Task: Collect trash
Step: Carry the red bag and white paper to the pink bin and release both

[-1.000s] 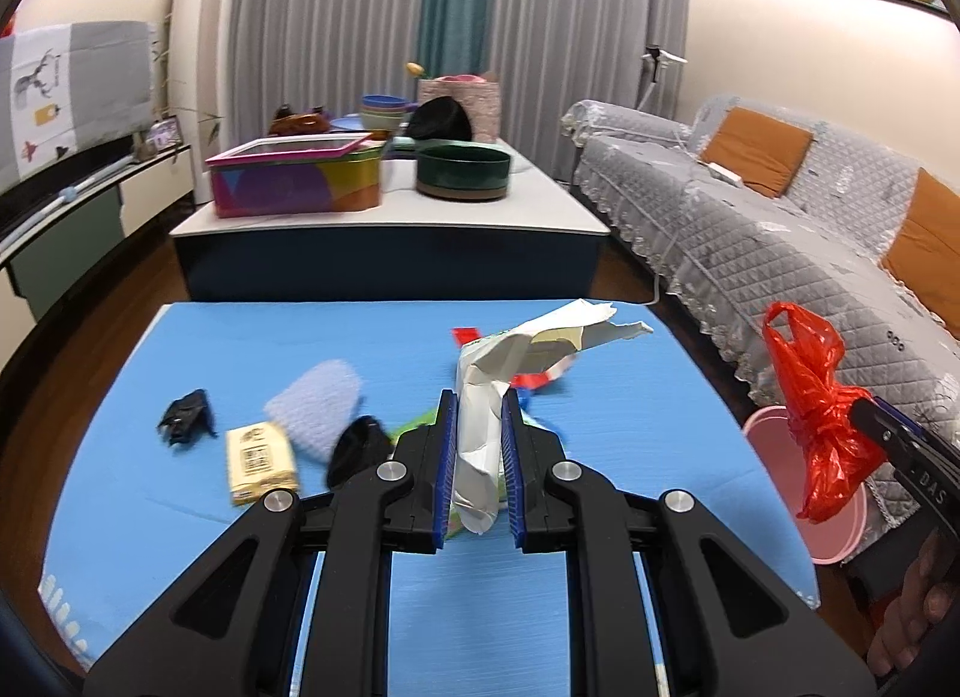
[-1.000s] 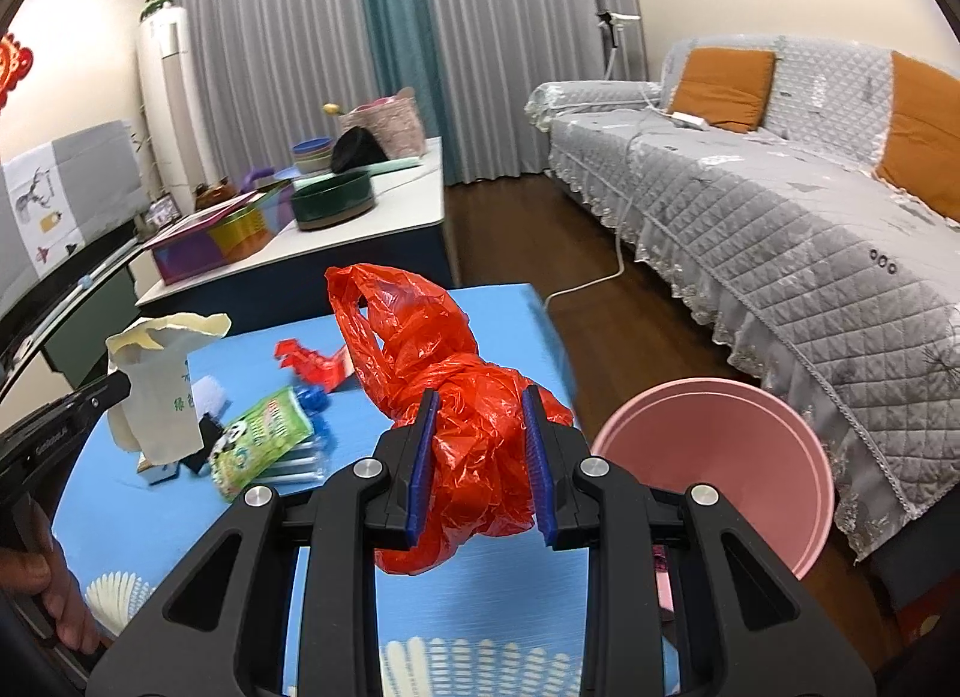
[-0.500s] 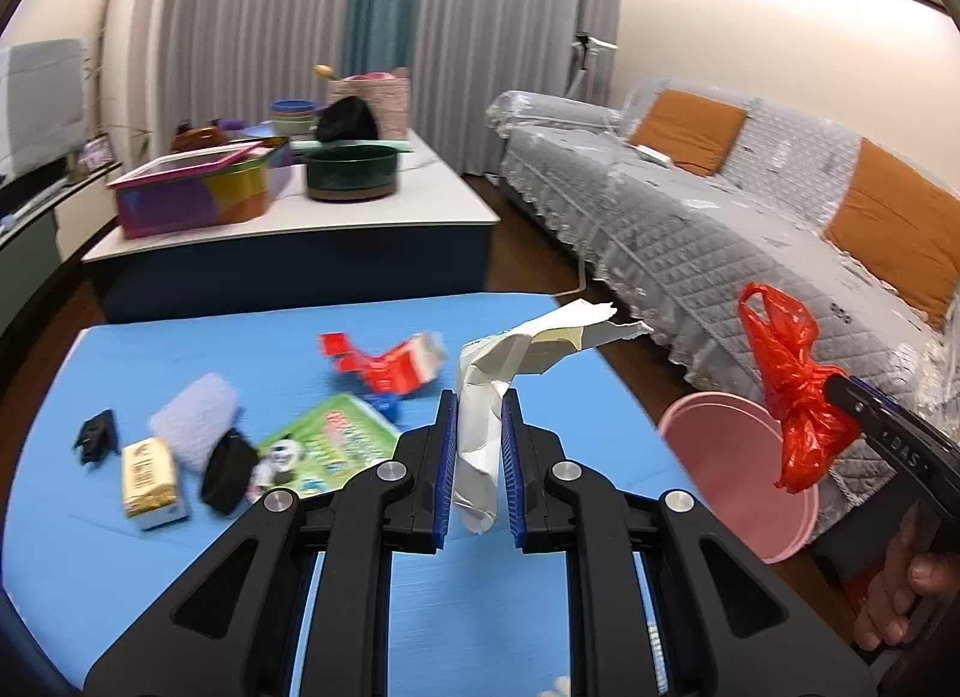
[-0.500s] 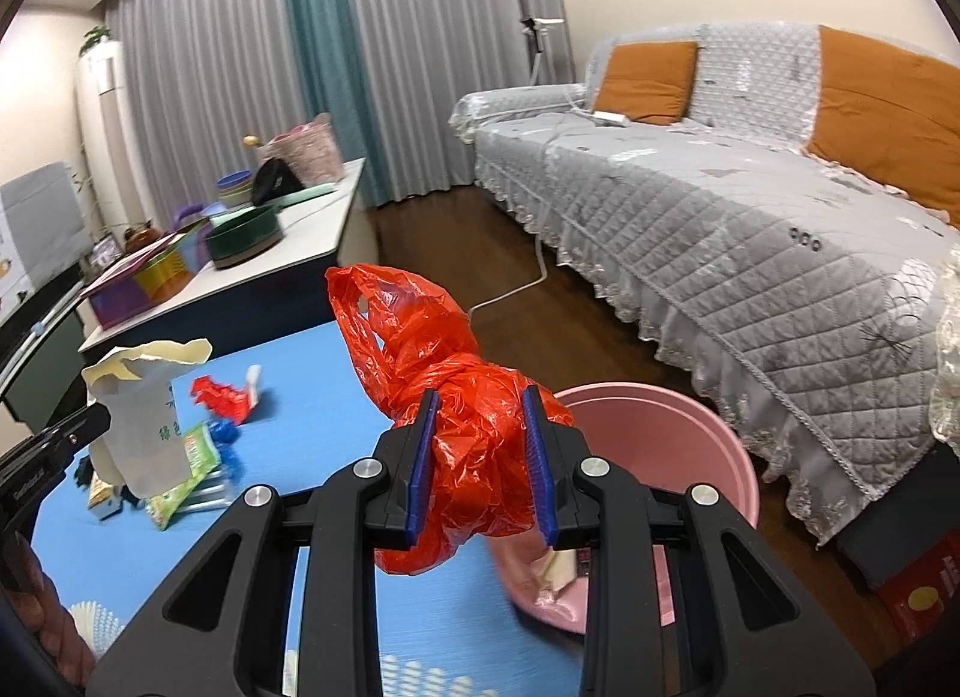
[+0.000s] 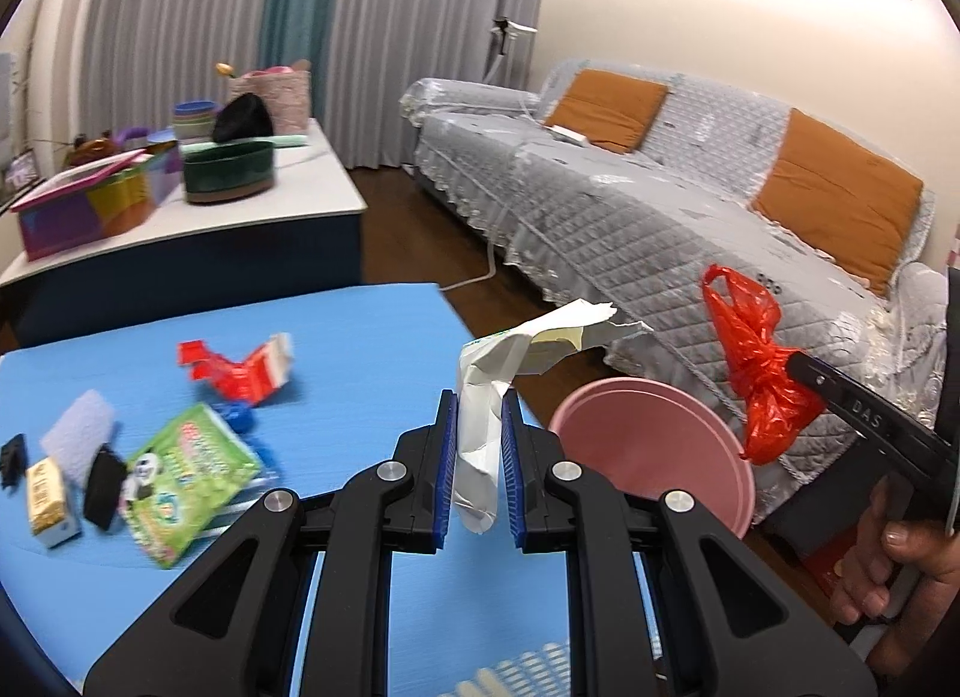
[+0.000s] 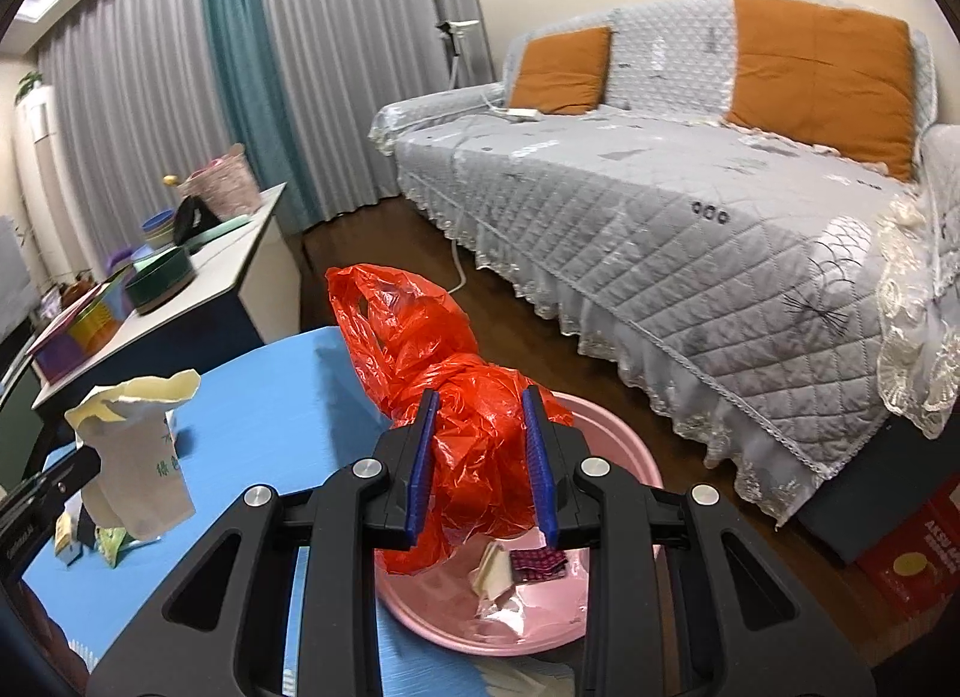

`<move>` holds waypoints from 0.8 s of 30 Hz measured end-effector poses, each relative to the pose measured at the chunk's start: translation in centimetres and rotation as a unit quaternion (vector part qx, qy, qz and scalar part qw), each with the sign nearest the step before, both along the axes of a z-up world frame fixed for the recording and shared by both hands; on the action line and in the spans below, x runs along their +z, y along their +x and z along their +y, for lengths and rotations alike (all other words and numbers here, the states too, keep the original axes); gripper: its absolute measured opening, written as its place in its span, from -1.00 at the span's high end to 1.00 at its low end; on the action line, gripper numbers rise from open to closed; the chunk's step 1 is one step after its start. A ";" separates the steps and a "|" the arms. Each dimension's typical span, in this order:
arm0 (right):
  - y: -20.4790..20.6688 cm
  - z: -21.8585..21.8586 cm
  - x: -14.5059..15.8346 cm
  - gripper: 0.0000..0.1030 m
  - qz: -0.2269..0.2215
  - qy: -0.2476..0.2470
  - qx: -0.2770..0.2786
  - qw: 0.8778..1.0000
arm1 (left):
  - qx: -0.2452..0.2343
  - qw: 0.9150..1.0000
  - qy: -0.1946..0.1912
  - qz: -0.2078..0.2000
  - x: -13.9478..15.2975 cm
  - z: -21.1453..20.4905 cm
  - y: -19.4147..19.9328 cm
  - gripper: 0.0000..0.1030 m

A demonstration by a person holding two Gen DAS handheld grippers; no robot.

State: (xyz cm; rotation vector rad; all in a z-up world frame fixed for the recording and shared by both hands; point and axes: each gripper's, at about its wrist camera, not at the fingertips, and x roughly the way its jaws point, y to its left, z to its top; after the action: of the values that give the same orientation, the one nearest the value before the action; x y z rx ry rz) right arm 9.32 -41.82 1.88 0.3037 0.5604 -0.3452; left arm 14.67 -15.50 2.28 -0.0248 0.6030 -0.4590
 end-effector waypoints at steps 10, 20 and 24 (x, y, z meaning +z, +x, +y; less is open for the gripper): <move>-0.1 -2.8 -0.4 0.45 0.004 0.007 -0.032 0.999 | -0.068 0.998 -0.004 0.006 -0.8 -5.5 0.5 0.72; -0.1 -4.1 -0.9 0.45 0.012 0.010 -0.045 0.999 | -0.108 0.994 -0.001 0.017 -1.7 -10.1 1.0 0.72; -0.3 -4.5 -1.2 0.44 0.014 0.013 -0.049 0.999 | -0.114 0.993 -0.002 0.022 -1.9 -11.0 1.6 0.72</move>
State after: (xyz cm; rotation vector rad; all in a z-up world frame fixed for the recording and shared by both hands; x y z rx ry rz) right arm 9.01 -46.32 0.69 0.3527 0.5787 -0.4373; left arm 16.28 -26.51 0.39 0.0301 0.6506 -0.6825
